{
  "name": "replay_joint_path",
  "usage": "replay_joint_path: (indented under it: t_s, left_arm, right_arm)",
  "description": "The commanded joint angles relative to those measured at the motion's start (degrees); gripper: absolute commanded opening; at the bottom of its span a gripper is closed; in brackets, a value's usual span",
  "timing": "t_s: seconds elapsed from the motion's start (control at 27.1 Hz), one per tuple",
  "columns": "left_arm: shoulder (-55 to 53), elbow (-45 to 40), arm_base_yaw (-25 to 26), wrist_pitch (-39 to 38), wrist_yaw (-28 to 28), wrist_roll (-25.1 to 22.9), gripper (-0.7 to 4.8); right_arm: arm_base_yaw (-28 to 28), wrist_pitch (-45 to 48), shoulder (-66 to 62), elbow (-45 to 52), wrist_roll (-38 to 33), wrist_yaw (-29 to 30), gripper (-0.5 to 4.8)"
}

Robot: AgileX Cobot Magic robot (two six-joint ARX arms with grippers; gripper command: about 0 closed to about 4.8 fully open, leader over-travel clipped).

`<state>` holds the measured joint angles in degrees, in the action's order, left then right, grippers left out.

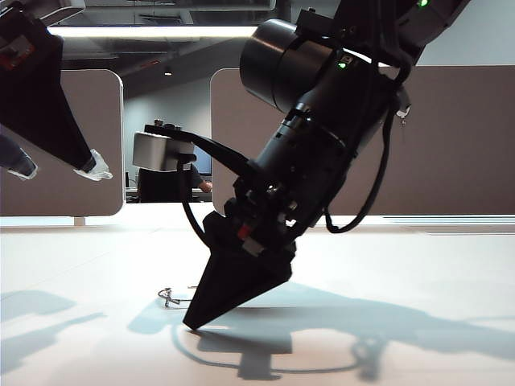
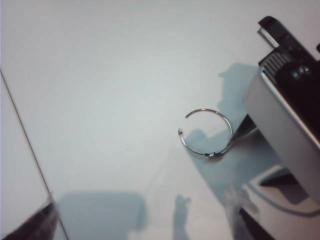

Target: Hang the earring on the hook.

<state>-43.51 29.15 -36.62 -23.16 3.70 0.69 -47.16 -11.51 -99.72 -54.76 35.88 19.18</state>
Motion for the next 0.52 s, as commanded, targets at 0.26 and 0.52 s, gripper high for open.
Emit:
replay_joint_path:
  t_s: [0.26, 0.52]
  left_arm:
    - [0.0, 0.2, -0.1, -0.9, 1.7, -0.3, 4.79]
    - [0.0, 0.2, 0.0, -1.2, 1.7, -1.8, 4.79]
  right_arm:
    - [-0.2, 3.7, -0.2, -1.7, 0.6, -2.6, 2.55]
    - [-0.1, 7.7, -0.3, -1.9, 1.9, -2.6, 2.54]
